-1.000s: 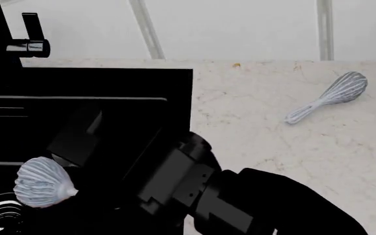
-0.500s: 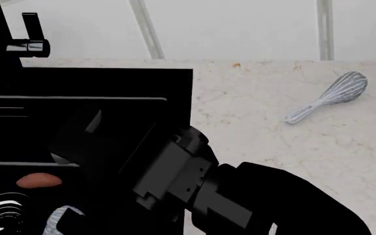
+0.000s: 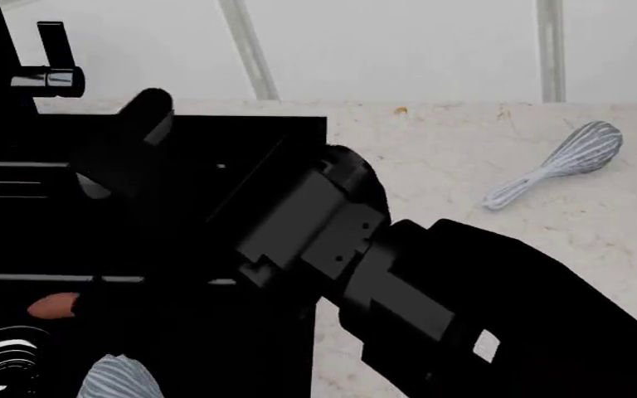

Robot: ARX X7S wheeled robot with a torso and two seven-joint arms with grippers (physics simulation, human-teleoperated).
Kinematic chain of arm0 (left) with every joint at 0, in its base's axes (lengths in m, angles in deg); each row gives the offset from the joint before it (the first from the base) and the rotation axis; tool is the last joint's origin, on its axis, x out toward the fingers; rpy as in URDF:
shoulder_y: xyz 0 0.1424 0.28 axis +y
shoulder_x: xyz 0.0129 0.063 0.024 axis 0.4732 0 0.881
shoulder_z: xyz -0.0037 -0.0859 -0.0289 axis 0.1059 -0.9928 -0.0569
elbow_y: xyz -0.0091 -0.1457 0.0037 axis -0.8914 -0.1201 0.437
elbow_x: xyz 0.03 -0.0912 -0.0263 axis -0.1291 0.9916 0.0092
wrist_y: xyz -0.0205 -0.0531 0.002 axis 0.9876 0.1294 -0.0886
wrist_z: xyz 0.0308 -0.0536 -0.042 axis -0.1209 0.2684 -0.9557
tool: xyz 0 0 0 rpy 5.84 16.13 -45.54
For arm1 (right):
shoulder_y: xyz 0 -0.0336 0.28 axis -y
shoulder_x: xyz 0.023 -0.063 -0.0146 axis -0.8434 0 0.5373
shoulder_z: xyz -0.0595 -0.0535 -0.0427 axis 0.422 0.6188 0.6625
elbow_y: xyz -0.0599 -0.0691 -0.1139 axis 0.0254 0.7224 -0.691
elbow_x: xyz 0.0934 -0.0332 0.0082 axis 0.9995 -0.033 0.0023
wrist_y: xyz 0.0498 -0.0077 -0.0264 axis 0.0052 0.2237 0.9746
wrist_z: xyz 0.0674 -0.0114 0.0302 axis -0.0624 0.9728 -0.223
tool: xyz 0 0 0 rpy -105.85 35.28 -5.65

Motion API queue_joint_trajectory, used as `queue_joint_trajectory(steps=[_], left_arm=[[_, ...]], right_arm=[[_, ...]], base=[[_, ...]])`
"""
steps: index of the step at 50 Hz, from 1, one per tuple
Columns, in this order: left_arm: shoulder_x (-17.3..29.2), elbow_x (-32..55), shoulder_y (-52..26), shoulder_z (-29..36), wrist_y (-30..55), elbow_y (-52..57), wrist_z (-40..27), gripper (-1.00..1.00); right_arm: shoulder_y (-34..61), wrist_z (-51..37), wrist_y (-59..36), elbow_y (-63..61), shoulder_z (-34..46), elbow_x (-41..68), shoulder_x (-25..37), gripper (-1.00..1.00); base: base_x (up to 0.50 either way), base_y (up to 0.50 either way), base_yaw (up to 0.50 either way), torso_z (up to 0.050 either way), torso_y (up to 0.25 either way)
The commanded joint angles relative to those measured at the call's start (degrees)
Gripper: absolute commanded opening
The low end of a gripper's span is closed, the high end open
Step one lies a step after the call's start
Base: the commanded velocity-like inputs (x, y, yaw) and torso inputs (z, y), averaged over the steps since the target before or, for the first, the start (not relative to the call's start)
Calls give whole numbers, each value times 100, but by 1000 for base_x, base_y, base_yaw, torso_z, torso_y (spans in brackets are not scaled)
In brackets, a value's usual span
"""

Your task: Pick the whisk from the counter and place it in the sink

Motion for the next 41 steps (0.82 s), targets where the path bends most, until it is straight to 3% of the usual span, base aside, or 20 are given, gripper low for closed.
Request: queue_joint_trajectory(steps=[1, 41], left_arm=[[4, -43, -45, 80, -10, -34, -26, 100], [105, 3, -74, 176, 60, 17, -106, 100]], right_arm=[[312, -228, 69, -24, -561, 413, 296, 100], [-644, -1946, 1266, -1975, -2311, 1633, 2170, 100]], base=[[0, 0, 0, 0, 0], [0, 0, 0, 0, 0]])
